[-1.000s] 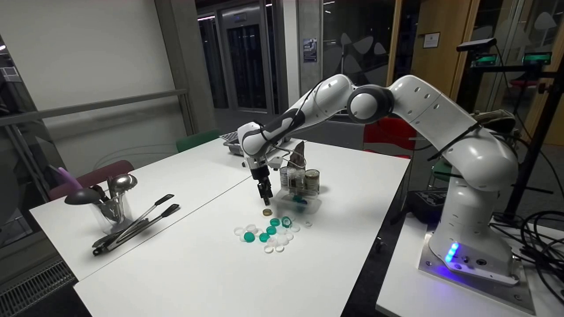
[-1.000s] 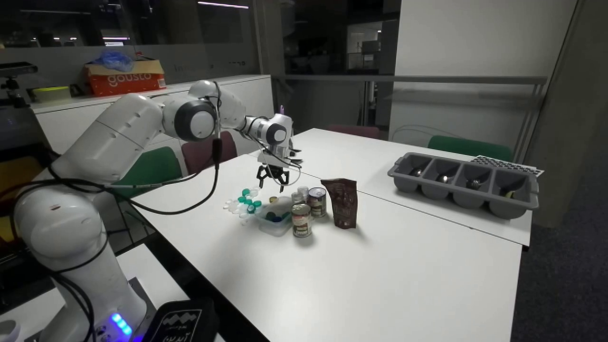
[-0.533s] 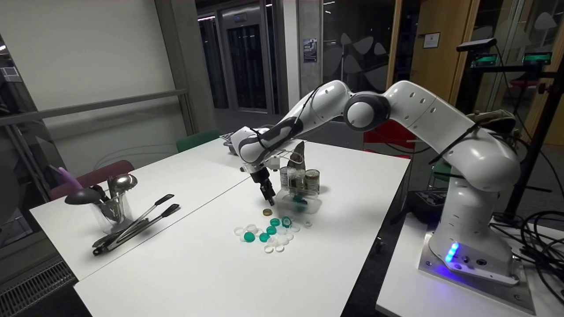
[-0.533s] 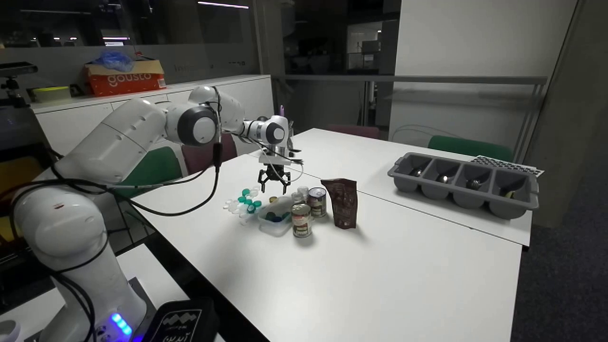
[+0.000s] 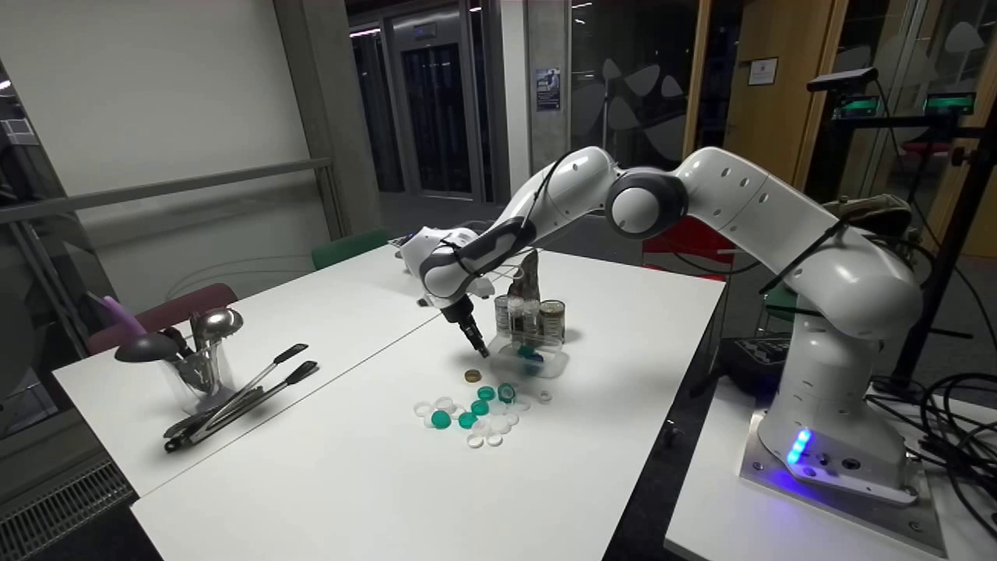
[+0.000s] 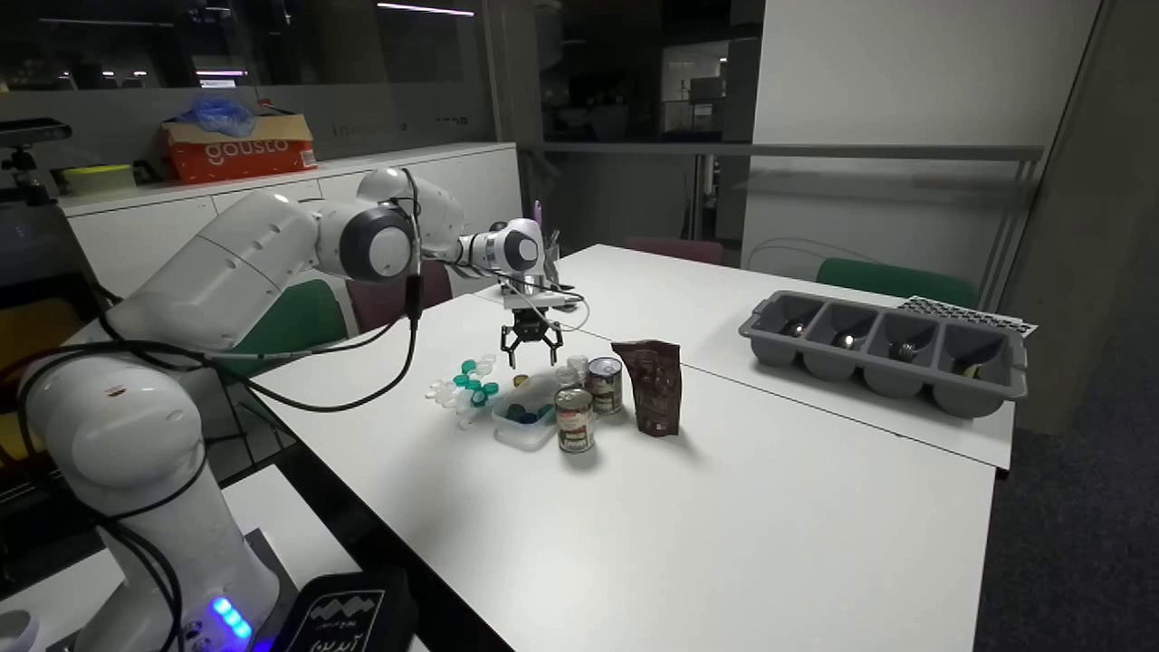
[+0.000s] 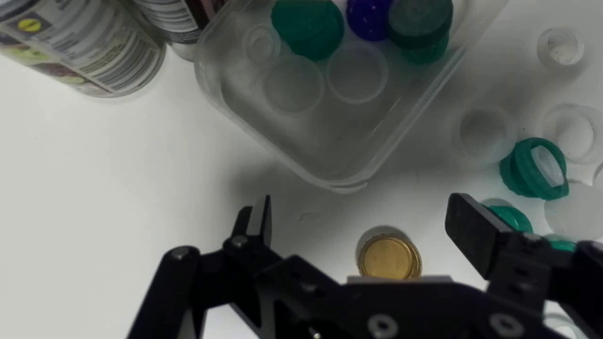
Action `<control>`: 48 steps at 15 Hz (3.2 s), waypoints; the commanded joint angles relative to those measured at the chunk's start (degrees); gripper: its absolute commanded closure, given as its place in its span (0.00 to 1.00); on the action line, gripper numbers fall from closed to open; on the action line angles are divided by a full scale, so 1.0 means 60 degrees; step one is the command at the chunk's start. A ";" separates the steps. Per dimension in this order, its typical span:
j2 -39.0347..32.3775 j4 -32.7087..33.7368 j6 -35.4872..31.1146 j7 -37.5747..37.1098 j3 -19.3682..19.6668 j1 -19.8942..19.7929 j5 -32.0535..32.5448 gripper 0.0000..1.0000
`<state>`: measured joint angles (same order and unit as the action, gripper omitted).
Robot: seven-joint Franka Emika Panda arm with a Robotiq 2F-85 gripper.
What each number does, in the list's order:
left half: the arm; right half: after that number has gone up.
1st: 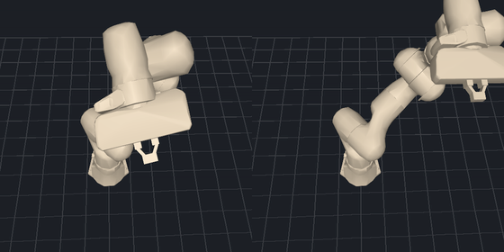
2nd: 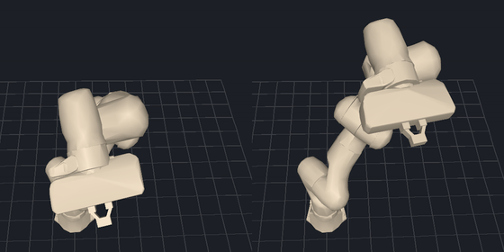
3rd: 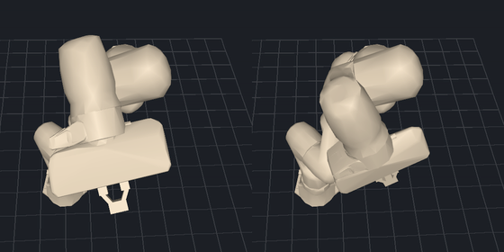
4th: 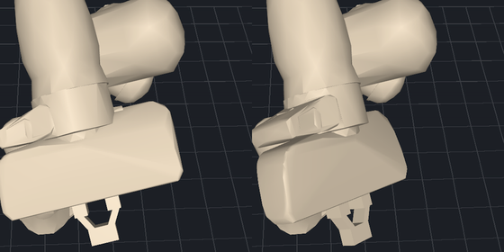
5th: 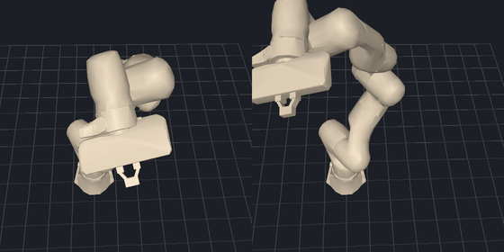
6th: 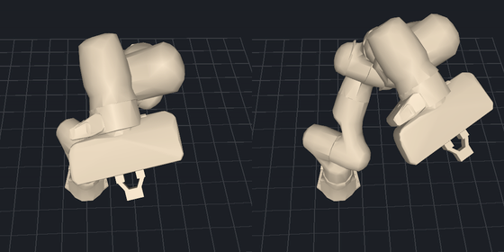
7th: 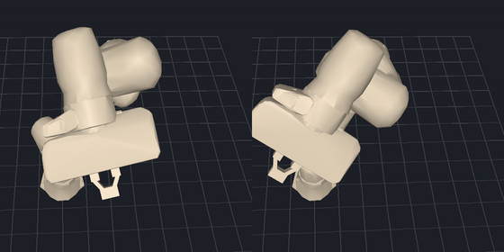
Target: Pick up the brown marble and put n the container
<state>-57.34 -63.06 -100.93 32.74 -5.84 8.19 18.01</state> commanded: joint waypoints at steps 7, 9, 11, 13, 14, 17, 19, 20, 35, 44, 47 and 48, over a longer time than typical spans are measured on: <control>-0.0180 -0.0088 -0.2328 0.2798 -0.0245 -0.0488 -0.0164 0.00; -0.0206 -0.0167 -0.2589 0.3239 -0.0446 -0.0745 -0.0596 0.00; -0.0287 -0.0198 -0.2809 0.3684 -0.0591 -0.0923 -0.0983 0.00; -0.0341 -0.0190 -0.2817 0.4039 -0.0681 -0.1050 -0.1303 0.00; -0.0346 -0.0197 -0.2792 0.4167 -0.0701 -0.1089 -0.1445 0.00; -0.0365 -0.0211 -0.2780 0.4466 -0.0739 -0.1154 -0.1751 0.00; -0.0473 -0.0101 -0.2692 0.4587 -0.0728 -0.1120 -0.1865 0.00; -0.0530 -0.0048 -0.2650 0.4635 -0.0728 -0.1105 -0.1920 0.00; -0.0893 0.0254 -0.2437 0.4526 -0.0687 -0.1055 -0.2002 0.26; -0.0913 0.0279 -0.2432 0.4478 -0.0675 -0.1025 -0.2014 0.00; -0.0908 0.0278 -0.2425 0.4472 -0.0678 -0.1024 -0.2020 0.00; -0.0916 0.0286 -0.2419 0.4470 -0.0679 -0.1025 -0.2025 0.00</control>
<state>-62.43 -62.29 -116.05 58.34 -9.47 2.46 7.22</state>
